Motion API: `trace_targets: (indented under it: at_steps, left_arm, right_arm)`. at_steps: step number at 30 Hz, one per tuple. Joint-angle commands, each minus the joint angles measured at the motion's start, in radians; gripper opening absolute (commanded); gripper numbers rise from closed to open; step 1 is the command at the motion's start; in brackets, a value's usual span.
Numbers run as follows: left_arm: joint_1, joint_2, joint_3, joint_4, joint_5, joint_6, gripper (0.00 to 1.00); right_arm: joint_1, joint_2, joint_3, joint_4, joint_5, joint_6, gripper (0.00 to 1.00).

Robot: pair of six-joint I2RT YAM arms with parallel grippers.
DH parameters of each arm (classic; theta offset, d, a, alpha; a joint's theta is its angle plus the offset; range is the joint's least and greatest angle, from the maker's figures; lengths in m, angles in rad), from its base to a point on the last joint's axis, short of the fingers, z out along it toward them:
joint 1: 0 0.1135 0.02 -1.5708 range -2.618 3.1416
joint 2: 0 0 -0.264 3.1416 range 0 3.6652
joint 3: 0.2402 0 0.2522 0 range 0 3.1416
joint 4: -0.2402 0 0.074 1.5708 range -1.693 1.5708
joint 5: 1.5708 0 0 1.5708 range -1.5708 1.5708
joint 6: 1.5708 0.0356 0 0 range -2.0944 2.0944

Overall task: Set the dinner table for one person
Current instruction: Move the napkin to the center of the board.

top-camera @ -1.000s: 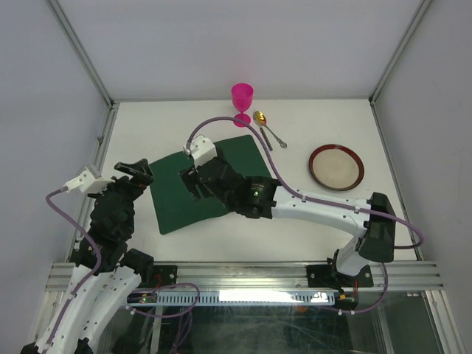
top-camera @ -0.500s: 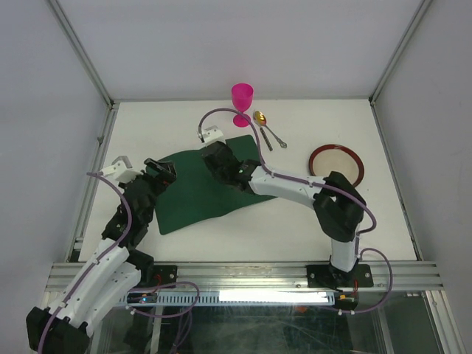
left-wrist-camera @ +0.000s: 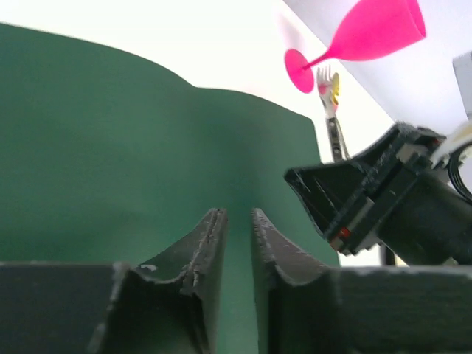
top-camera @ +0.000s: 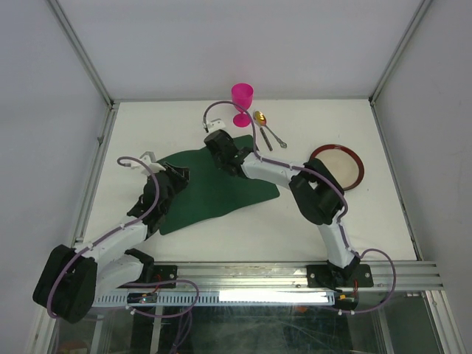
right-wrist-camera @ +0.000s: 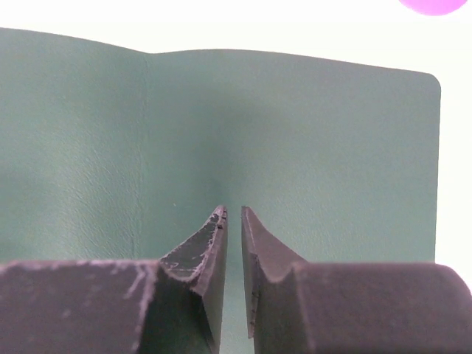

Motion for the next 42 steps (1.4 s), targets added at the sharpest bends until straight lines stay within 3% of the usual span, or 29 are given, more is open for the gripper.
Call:
trace_targets:
  at_steps: [1, 4, 13, 28, 42]
  left_arm:
    - [-0.039, 0.096, 0.056, 0.2, 0.043, -0.006, 0.16]
    - [-0.056, 0.194, 0.09, 0.23, 0.076, -0.016, 0.07]
    - [-0.091, 0.424, 0.159, 0.259, 0.126, -0.039, 0.01]
    - [-0.09, 0.537, 0.334, -0.131, 0.124, 0.067, 0.0]
    - [-0.071, 0.782, 0.437, -0.112, 0.159, 0.076, 0.0]
  right_arm:
    - [-0.002, 0.028, 0.113, 0.027, -0.047, 0.003, 0.14]
    - [-0.003, 0.066, 0.139, 0.008, -0.044, 0.005, 0.12]
    - [-0.023, 0.124, 0.14, -0.044, -0.065, 0.05, 0.11]
    - [-0.095, 0.157, 0.055, -0.133, -0.062, 0.181, 0.11]
    - [-0.177, 0.069, -0.13, -0.154, -0.022, 0.279, 0.13]
